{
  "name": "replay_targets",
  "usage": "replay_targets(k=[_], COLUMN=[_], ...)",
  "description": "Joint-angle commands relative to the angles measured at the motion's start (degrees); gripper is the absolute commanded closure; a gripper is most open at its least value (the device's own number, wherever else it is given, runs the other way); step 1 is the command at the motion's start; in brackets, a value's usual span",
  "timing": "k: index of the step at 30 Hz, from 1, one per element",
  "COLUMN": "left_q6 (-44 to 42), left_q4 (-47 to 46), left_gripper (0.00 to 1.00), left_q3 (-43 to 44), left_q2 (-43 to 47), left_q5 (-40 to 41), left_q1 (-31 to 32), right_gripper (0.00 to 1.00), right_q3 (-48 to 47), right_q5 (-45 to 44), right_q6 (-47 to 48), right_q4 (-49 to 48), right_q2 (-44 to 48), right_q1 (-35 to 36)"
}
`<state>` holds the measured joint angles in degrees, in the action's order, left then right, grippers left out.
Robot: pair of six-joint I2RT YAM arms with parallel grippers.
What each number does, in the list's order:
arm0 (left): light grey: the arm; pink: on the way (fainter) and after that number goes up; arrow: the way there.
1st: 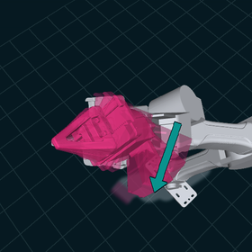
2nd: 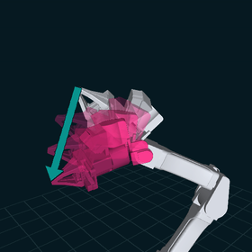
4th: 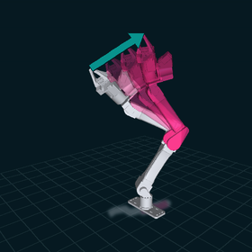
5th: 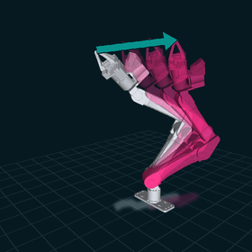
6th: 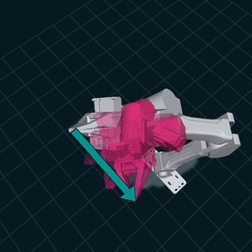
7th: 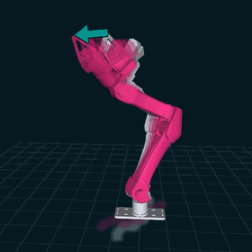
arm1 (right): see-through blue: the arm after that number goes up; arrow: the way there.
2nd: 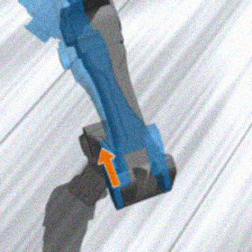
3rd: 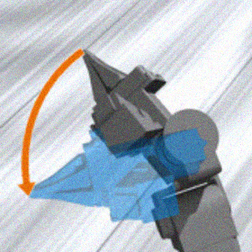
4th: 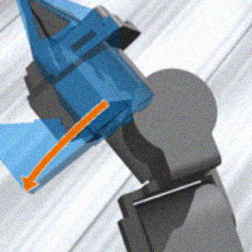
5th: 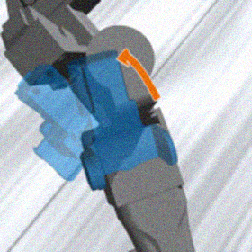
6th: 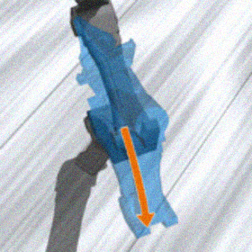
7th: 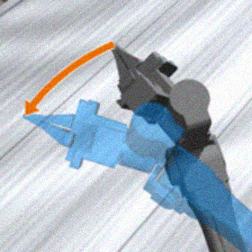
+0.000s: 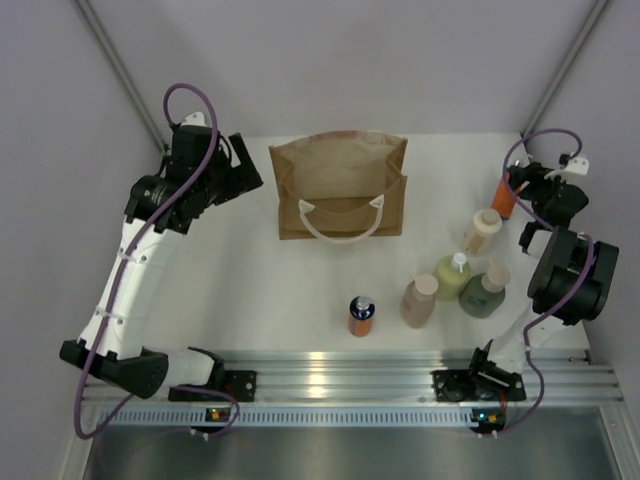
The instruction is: Take the personal care products out of the canvas bag
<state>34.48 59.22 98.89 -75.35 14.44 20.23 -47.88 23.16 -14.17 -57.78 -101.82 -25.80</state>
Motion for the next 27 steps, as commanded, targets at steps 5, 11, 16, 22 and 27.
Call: replay_targets(k=[5,11,16,22,27], left_q6=[-2.2,-1.9,-1.9,-1.8,-2.5], left_q4=[-0.2,-0.2,-0.2,-0.2,0.0], left_gripper=[0.01,0.01,0.01,0.01,0.01], left_q3=[0.4,2.5,3.2,0.8,0.2], left_q2=[-0.5,-1.7,-2.6,-1.0,-1.7], left_q5=[1.7,1.1,0.2,0.8,0.5], left_q1=[-0.4,-0.3,-0.3,-0.3,-0.3], right_gripper=[0.37,0.31,0.3,0.01,0.0], right_q3=[-13.6,-18.7,-40.3,-59.1,-66.6], right_q5=[-4.3,-7.5,-10.6,-13.8,-15.8], right_q6=[2.0,4.8,5.7,7.4,10.0], right_q4=[25.9,41.9,64.2,80.4,87.1], right_q2=[-3.6,-5.7,-13.8,-24.3,-29.3], right_q1=[-1.7,-1.7,0.4,1.7,5.6])
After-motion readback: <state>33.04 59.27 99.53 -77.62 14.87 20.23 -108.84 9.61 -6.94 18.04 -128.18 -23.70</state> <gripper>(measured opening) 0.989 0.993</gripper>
